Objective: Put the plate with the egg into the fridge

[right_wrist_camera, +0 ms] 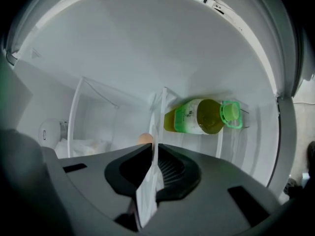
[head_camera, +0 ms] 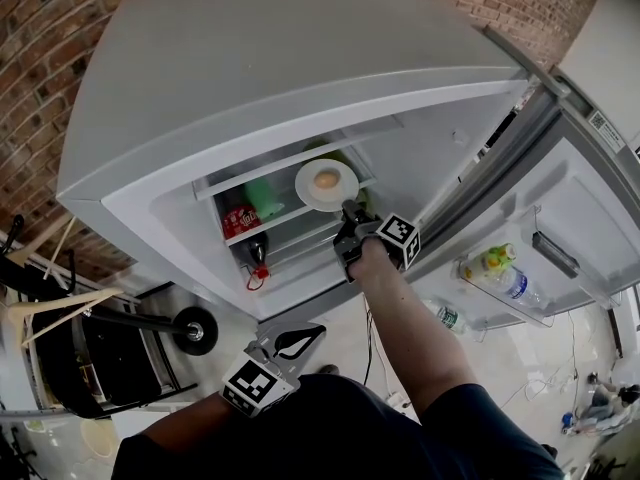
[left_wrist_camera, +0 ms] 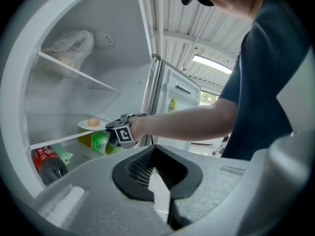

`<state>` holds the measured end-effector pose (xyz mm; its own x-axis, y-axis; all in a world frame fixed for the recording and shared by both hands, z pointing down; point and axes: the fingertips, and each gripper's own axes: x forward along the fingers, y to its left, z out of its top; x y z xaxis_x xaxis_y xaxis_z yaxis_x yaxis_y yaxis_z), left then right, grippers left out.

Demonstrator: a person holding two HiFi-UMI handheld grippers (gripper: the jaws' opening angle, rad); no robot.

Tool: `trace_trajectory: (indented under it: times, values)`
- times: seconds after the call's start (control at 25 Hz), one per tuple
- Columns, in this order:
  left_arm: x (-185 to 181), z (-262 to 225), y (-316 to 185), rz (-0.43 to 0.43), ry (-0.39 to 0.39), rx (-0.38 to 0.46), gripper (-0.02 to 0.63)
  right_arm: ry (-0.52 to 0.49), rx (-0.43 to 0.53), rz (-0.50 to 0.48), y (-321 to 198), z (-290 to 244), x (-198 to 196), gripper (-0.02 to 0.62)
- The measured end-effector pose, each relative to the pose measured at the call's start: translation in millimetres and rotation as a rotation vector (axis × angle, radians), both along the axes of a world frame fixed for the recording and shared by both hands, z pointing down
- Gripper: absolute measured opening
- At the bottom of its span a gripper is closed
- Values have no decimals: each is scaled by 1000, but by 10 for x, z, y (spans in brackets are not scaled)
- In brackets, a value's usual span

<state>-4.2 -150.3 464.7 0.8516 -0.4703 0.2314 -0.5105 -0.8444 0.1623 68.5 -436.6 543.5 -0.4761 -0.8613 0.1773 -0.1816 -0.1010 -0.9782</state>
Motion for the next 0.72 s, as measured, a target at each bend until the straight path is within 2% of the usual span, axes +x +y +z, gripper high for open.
trace_trajectory:
  times: [0.08,0.72]
  values:
    - [5,-3,12,-5,10,-2,-2,4,2,-5,-23,-17,-14,27]
    - [-76,55,110,-21,-24,-12,-2,47,-3,-9,-181,16,-159,23]
